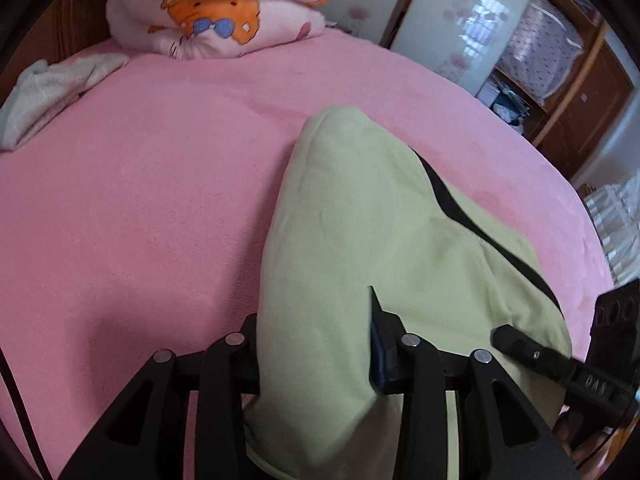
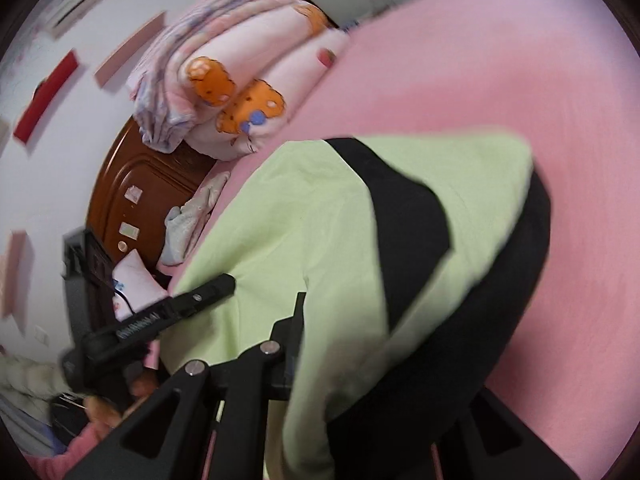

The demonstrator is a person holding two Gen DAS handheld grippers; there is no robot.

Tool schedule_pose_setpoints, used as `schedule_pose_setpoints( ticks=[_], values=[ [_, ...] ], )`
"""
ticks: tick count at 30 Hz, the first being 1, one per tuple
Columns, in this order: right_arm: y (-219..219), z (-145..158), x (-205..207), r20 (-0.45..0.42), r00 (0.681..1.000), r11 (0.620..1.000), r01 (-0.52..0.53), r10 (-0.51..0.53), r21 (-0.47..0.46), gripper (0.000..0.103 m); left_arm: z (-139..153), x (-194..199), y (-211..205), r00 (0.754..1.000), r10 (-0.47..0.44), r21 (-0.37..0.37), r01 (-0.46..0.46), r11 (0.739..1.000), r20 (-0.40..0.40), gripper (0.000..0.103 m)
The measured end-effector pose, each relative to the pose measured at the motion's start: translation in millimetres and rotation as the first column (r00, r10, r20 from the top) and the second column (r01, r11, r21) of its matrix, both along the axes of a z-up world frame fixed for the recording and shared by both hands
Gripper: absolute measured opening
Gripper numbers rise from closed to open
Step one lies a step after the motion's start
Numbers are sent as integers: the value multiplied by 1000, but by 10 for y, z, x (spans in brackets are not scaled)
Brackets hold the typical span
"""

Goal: Fold large clothes
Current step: 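Lower the bundle onto the bed and open both grippers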

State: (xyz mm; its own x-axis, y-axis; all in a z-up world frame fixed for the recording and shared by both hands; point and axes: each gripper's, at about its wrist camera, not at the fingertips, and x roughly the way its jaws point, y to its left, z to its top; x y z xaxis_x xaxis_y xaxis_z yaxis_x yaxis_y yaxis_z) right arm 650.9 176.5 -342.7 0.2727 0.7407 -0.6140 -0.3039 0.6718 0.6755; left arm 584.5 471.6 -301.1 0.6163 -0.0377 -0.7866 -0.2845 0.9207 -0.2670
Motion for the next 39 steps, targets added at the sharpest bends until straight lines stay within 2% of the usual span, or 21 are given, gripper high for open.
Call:
schedule_pose_setpoints(
  ticks=[2, 4, 8, 11, 12, 15, 19, 21, 26, 29, 32, 33, 34, 36, 39],
  values=[
    [-115, -169, -13, -44, 999, 1000, 14, -13, 25, 13, -95, -15, 76, 1000, -13, -18, 13, 1000, 9, 45],
    [-195, -311, -15, -75, 997, 999, 22, -19, 32, 21, -222, 8, 168, 1000, -27, -42, 27, 999, 2, 49],
    [-266, -452, -123, -126, 991, 998, 49, -43, 48, 21, -402, -32, 276, 998, -62, -16, 63, 998, 33, 62],
    [-269, -458, -220, -114, 992, 999, 48, -47, 3, 21, -562, 6, 467, 1000, -18, -143, 18, 990, 0, 64],
    [-285, -463, -220, -108, 993, 999, 49, -50, -14, 21, -571, 19, 475, 1000, -13, -152, 11, 988, -10, 64],
    [-320, -423, -249, -120, 991, 996, 57, -64, -61, 21, -463, 5, 353, 999, 0, -91, -4, 996, -41, 62],
    [-446, -156, -403, -139, 983, 984, 103, -124, -146, 22, -229, -187, 198, 998, 24, -40, -27, 999, -58, 61],
    [-515, -55, -519, -131, 983, 979, 107, -131, -175, 24, -128, -347, 157, 999, 31, -16, -31, 999, -41, 61],
    [-627, 310, -876, -51, 987, 965, 136, -151, -225, 24, 174, -712, 86, 1000, 22, -30, -23, 999, -4, 61],
    [-593, 485, -1056, -2, 988, 967, 148, -151, -206, 24, 129, -848, 48, 999, 2, -17, -3, 1000, -54, 61],
    [-423, 577, -1164, 35, 996, 986, 86, -82, -143, 24, 20, -891, 17, 994, -4, 5, 5, 1000, -109, 61],
    [-360, 560, -1174, 37, 998, 989, 60, -55, -136, 21, -7, -882, 14, 992, 3, 8, -2, 1000, -122, 61],
    [-264, 516, -1159, 27, 999, 988, 32, -29, -148, 12, -28, -897, 21, 992, 6, 5, -5, 1000, -129, 61],
    [-133, 409, -1094, -7, 1000, 978, 12, -14, -207, 1, -79, -931, 29, 988, 21, 1, -21, 1000, -151, 61],
    [-81, 133, -977, -74, 996, 945, 22, -49, -328, 0, -144, -974, 18, 981, 32, 18, -29, 999, -191, 62]
  ],
)
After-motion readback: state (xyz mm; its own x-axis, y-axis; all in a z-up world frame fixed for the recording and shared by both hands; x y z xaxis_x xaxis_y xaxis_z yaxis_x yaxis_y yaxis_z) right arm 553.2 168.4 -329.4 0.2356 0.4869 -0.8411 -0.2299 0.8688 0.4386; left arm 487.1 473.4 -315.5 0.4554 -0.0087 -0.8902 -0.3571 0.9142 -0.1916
